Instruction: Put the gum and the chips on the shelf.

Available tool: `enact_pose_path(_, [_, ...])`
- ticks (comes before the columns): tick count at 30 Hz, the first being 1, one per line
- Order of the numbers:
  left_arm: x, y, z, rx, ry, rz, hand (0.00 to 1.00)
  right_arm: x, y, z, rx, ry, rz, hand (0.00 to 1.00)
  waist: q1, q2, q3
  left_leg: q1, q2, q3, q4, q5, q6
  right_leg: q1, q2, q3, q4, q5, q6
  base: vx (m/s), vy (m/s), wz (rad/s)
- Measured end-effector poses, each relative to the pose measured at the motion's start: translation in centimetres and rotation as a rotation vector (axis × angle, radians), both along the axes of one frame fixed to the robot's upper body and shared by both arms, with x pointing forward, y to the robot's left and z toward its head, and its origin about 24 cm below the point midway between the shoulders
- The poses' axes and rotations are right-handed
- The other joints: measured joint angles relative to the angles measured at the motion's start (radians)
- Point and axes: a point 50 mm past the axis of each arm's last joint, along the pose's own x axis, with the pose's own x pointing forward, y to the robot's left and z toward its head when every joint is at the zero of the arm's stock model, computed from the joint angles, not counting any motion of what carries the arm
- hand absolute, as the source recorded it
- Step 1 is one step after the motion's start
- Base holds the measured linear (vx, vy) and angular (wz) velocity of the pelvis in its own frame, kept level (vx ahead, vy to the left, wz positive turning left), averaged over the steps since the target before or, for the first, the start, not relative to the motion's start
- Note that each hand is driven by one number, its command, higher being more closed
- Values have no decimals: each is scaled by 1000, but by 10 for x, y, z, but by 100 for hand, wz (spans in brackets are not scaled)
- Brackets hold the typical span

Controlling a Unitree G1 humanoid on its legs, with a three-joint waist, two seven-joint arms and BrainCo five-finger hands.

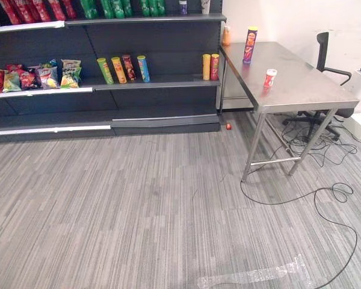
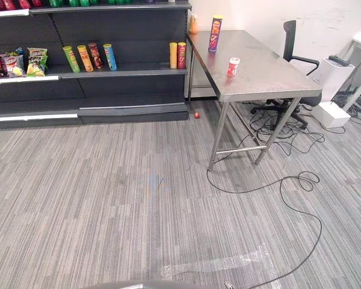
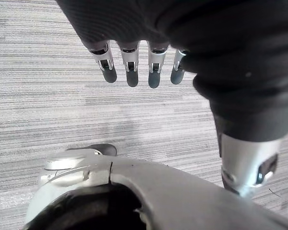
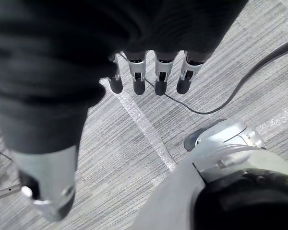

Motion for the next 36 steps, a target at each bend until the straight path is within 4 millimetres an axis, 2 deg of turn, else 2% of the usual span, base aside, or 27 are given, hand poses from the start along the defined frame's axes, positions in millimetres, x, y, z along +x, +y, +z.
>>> enact_pose_path(9, [0, 1, 0, 1, 11, 2, 0, 3, 1, -1, 5, 4, 3, 0, -12, -6, 13, 8, -1, 1, -23, 4, 0, 16, 0, -6, -40, 11, 6, 52, 0, 1])
enact_pose_path(23, [4, 4, 1, 3, -5, -1, 0, 9, 3, -1, 12, -14, -18, 0, -15, -19, 54, 17, -1, -21, -57, 29, -3, 22, -1, -30, -35, 9, 6, 1, -7, 4])
enact_pose_path(26, [10, 7, 2, -4, -25, 30, 0, 17, 6, -1, 17, -35, -27, 0, -15, -22, 70, -20, -4, -40, -57, 46, -6, -51, -4, -43, 51, -28, -8, -44, -35, 18])
enact_pose_path(29, [16, 12, 4, -1, -58, 66, 0, 20, 11, -1, 28, -45, -41, 0, -14, -45, 95, -40, -2, -61, -47, 50, -14, -88, -4, -59, 111, -59, -20, -18, -48, 22])
enact_pose_path(30, [18, 14, 5, -5, -71, 89, 0, 21, 12, -1, 31, -50, -43, 0, -11, -52, 99, -55, -2, -63, -7, 28, -24, -91, -5, -60, 134, -73, -22, -2, -58, 7])
enact_pose_path(32, [24, 16, 8, -26, -137, 185, 0, 24, 13, 0, 31, -76, -41, 0, 15, -57, 122, -158, 12, -37, 281, -104, -31, -94, 2, -65, 211, -120, -35, -29, -71, -2])
enact_pose_path(33, [24, 16, 8, -31, -149, 213, 0, 24, 12, 1, 30, -82, -43, 0, 17, -56, 126, -195, 18, -25, 369, -123, -36, -93, 4, -70, 225, -131, -39, -47, -72, 18])
enact_pose_path(34, [28, 15, 9, -39, -173, 245, 0, 26, 12, 1, 28, -97, -47, 0, 16, -52, 139, -265, 39, 6, 532, -157, -49, -75, 7, -89, 237, -153, -50, -34, -60, 36])
enact_pose_path(35, [32, 14, 10, -47, -193, 271, 0, 28, 11, 2, 31, -110, -48, 0, 15, -44, 148, -301, 63, 30, 618, -179, -43, -51, 12, -103, 239, -166, -56, 6, -13, 50])
enact_pose_path(36, [32, 13, 10, -56, -200, 295, 0, 28, 10, 2, 35, -115, -43, 0, 16, -49, 155, -351, 90, 51, 670, -195, -41, -26, 14, -110, 239, -185, -60, 18, 8, 38])
